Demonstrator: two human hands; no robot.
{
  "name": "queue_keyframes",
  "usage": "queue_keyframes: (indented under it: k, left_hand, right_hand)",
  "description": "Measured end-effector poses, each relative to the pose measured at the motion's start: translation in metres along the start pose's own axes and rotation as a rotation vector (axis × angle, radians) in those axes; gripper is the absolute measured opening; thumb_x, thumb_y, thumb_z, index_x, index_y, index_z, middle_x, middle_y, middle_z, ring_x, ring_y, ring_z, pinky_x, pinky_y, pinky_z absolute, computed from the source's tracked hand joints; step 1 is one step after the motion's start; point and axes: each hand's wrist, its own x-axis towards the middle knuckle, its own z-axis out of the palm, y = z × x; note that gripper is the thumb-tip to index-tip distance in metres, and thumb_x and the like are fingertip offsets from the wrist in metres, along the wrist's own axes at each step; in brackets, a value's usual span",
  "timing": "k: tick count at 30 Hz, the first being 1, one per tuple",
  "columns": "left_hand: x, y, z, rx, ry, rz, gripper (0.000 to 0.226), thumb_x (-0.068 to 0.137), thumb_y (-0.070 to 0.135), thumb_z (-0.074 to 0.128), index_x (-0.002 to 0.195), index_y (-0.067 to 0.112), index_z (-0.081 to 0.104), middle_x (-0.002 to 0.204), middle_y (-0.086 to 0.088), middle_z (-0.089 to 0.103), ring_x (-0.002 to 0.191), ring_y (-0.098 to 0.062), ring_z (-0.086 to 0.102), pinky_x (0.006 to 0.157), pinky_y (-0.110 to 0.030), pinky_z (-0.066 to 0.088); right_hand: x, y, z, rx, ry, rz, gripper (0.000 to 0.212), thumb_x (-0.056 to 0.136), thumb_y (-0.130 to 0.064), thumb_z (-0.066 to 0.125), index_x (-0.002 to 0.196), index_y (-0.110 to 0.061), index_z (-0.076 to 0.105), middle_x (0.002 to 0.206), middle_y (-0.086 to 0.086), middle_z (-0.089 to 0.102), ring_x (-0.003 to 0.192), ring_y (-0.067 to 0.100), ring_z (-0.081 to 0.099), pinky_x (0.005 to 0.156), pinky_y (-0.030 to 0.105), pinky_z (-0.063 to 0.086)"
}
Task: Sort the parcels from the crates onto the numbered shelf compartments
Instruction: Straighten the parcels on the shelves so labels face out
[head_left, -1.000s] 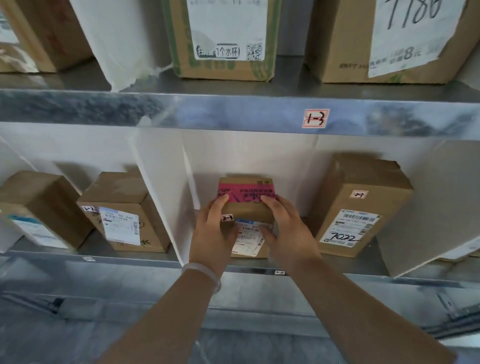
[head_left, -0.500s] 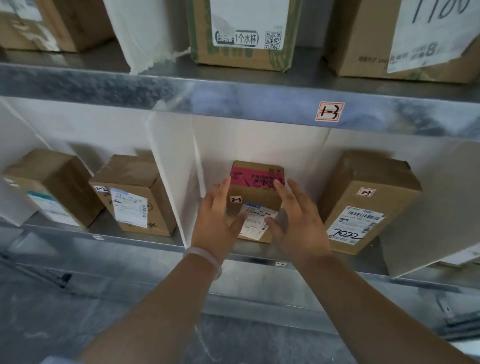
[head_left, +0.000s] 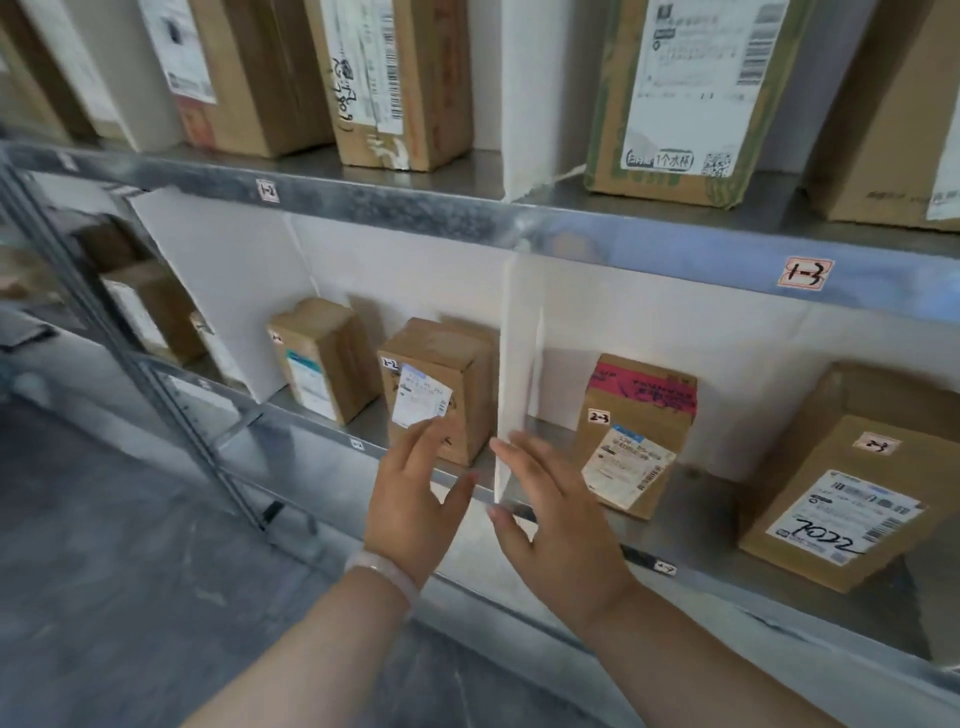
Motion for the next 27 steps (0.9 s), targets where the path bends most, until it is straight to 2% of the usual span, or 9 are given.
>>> queue_keyframes:
  k: [4, 7, 11, 12, 14, 16, 17, 21, 27]
  left_hand:
    - [0.02, -0.031, -0.018, -0.016, -0.004, -0.072, 0.06, 0.084, 0.02, 0.077, 0.138, 0.026, 0.052, 0.138, -0.001, 0.053, 0.126, -0.019, 0.051, 0.102, -0.025, 0.039]
    - [0.043, -0.058, -0.024, -0.069, -0.028, -0.066, 0.061, 0.081, 0.017, 0.079, 0.136, 0.022, 0.055, 0.132, -0.001, 0.054, 0.122, -0.017, 0.053, 0.103, -0.024, 0.042]
    - [0.092, -0.091, -0.032, -0.077, -0.071, -0.001, 0.067, 0.079, 0.014, 0.08, 0.14, 0.018, 0.051, 0.133, -0.007, 0.05, 0.121, -0.012, 0.044, 0.101, 0.0, 0.024]
    - [0.104, -0.099, -0.031, -0.078, -0.089, 0.005, 0.071, 0.08, 0.015, 0.08, 0.143, 0.019, 0.048, 0.136, -0.008, 0.047, 0.125, -0.013, 0.041, 0.104, -0.002, 0.022]
    - [0.125, -0.116, -0.027, -0.088, -0.157, -0.006, 0.078, 0.083, 0.019, 0.078, 0.15, 0.025, 0.038, 0.145, -0.01, 0.04, 0.137, -0.019, 0.033, 0.114, -0.018, 0.024]
    - [0.142, -0.131, -0.02, -0.102, -0.246, -0.005, 0.081, 0.087, 0.023, 0.075, 0.153, 0.031, 0.028, 0.151, -0.011, 0.034, 0.143, -0.024, 0.027, 0.119, -0.034, 0.027]
    - [0.147, -0.137, -0.016, -0.124, -0.302, -0.009, 0.081, 0.089, 0.024, 0.072, 0.154, 0.034, 0.025, 0.153, -0.009, 0.031, 0.143, -0.025, 0.027, 0.118, -0.034, 0.028]
    - [0.159, -0.154, -0.003, -0.218, -0.405, 0.014, 0.069, 0.092, 0.019, 0.068, 0.149, 0.037, 0.033, 0.143, 0.001, 0.038, 0.127, -0.009, 0.042, 0.095, 0.004, 0.029]
    - [0.173, -0.153, 0.013, -0.227, -0.425, 0.044, 0.062, 0.092, 0.02, 0.067, 0.147, 0.031, 0.039, 0.143, 0.001, 0.039, 0.116, 0.0, 0.038, 0.082, 0.012, 0.022]
  right_hand:
    - [0.029, -0.03, 0.034, 0.019, -0.052, -0.014, 0.055, 0.091, -0.047, 0.045, 0.143, -0.03, 0.038, 0.148, -0.008, 0.04, 0.134, 0.01, 0.039, 0.107, 0.027, 0.038]
    - [0.054, -0.035, 0.065, 0.014, -0.017, 0.077, 0.057, 0.09, -0.035, 0.061, 0.143, -0.027, 0.04, 0.149, -0.008, 0.038, 0.135, 0.011, 0.038, 0.107, 0.03, 0.041]
    - [0.088, -0.037, 0.1, 0.018, 0.103, 0.245, 0.061, 0.087, -0.025, 0.064, 0.142, -0.029, 0.039, 0.153, -0.011, 0.026, 0.138, 0.011, 0.03, 0.11, 0.032, 0.037]
    - [0.096, -0.037, 0.107, 0.019, 0.127, 0.299, 0.064, 0.087, -0.023, 0.064, 0.144, -0.031, 0.036, 0.155, -0.011, 0.02, 0.141, 0.011, 0.026, 0.113, 0.031, 0.032]
    - [0.11, -0.035, 0.118, 0.009, 0.14, 0.421, 0.074, 0.088, -0.024, 0.063, 0.149, -0.037, 0.023, 0.159, -0.012, 0.007, 0.144, 0.012, 0.018, 0.115, 0.03, 0.026]
    - [0.121, -0.029, 0.127, -0.002, 0.124, 0.541, 0.081, 0.09, -0.025, 0.062, 0.151, -0.042, 0.011, 0.16, -0.014, -0.001, 0.145, 0.014, 0.016, 0.112, 0.031, 0.027]
    - [0.124, -0.025, 0.13, 0.003, 0.115, 0.589, 0.082, 0.09, -0.025, 0.061, 0.15, -0.044, 0.008, 0.16, -0.016, 0.0, 0.144, 0.013, 0.018, 0.111, 0.031, 0.029]
    - [0.129, -0.012, 0.142, 0.021, 0.178, 0.646, 0.081, 0.091, -0.018, 0.061, 0.148, -0.047, 0.011, 0.156, -0.015, 0.019, 0.137, 0.006, 0.03, 0.1, 0.02, 0.035]
    - [0.136, -0.002, 0.153, 0.005, 0.304, 0.667, 0.081, 0.088, -0.014, 0.064, 0.147, -0.045, 0.019, 0.156, -0.013, 0.025, 0.133, 0.004, 0.036, 0.1, 0.018, 0.036]
